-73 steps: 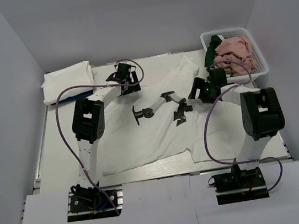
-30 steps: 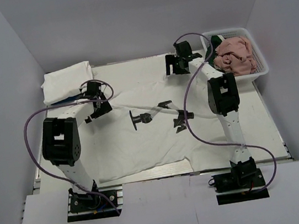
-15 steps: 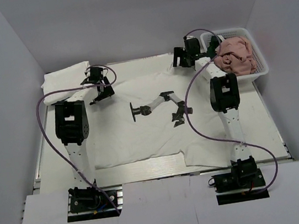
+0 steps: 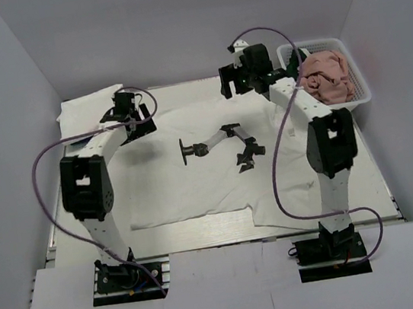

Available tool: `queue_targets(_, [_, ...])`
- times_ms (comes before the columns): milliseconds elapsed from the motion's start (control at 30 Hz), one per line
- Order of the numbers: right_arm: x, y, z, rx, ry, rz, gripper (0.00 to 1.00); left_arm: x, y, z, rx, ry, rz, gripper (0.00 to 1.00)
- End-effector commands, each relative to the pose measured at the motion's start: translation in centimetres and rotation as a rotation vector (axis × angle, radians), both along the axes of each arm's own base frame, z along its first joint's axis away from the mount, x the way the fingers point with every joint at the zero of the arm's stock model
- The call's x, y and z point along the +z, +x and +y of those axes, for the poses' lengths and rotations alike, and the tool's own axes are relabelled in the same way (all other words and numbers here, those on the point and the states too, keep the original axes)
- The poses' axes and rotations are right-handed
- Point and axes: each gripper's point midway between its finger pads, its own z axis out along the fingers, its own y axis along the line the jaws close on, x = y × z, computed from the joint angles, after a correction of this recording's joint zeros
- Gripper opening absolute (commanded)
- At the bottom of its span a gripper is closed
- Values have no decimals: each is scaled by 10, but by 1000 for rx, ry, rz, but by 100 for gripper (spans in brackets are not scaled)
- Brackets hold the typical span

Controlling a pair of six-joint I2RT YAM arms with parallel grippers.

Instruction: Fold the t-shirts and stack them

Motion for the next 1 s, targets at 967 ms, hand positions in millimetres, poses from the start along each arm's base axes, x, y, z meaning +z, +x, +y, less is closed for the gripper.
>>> queue_targets(967, [-108,-28,-139,-711,-12,146,90,35,-213,42,402,-155,-90,100])
